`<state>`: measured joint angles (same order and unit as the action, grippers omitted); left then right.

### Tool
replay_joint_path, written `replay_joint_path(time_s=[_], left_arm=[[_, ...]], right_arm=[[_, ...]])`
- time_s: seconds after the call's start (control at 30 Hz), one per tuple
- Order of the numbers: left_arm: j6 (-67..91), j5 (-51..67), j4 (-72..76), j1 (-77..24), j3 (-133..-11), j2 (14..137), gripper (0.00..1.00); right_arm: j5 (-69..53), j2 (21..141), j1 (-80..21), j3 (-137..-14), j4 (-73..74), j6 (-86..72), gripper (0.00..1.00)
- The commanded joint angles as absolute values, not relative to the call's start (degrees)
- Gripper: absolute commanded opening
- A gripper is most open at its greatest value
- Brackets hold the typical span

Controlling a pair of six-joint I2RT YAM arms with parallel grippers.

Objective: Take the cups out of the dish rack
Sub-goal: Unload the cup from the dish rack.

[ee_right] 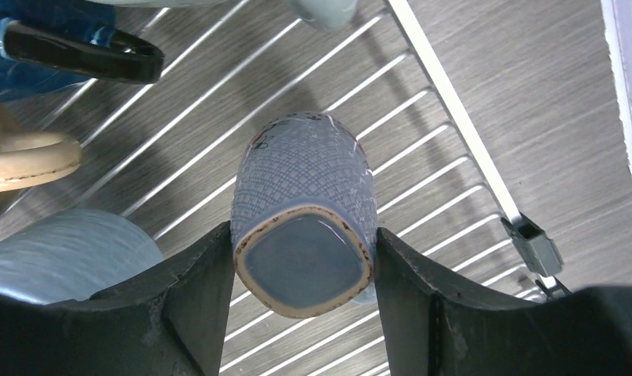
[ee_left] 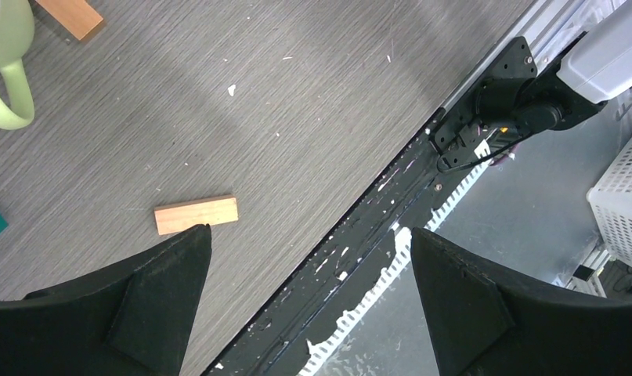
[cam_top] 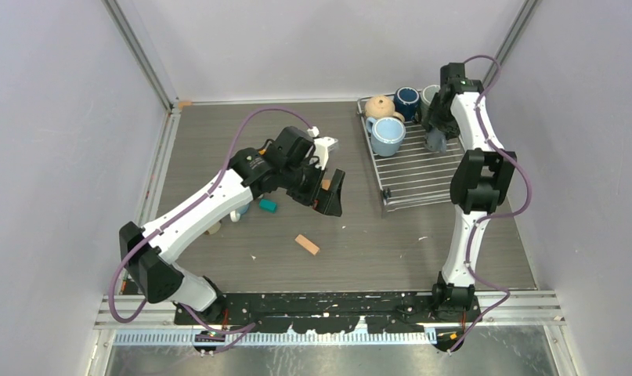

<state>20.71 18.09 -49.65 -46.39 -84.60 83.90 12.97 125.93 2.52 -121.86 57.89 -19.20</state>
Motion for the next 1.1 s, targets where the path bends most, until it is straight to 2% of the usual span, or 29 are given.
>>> replay_joint_path(time_s=[0.0,0.43,0.67,0.83,1.07], left_arm=[[22.5,19.5,-45.9,-46.6,-87.1,84.0,1.00],[26.2,17.3,-41.2,-46.5,-87.8,83.6,1.00],[27.7,16.3,-38.3,-44.7,-88.5,83.5,1.00],[31.1,20.9,-31.5,-41.0,-85.9,83.1,1.00],[37.5,28.9,-20.3,-35.0,-79.8,82.7,1.00]], right_arm=[[14.8,119.1,2.6,-125.0,59.4,-22.4,0.33],[9.6,105.4,2.6,-117.6,59.6,-25.5,0.33],[-4.9,95.6,2.4,-108.2,54.4,-29.3,0.33],[-11.4,89.8,0.0,-103.1,51.1,-31.8,0.33],[-18.4,84.7,-8.7,-96.7,44.0,-37.1,0.33]])
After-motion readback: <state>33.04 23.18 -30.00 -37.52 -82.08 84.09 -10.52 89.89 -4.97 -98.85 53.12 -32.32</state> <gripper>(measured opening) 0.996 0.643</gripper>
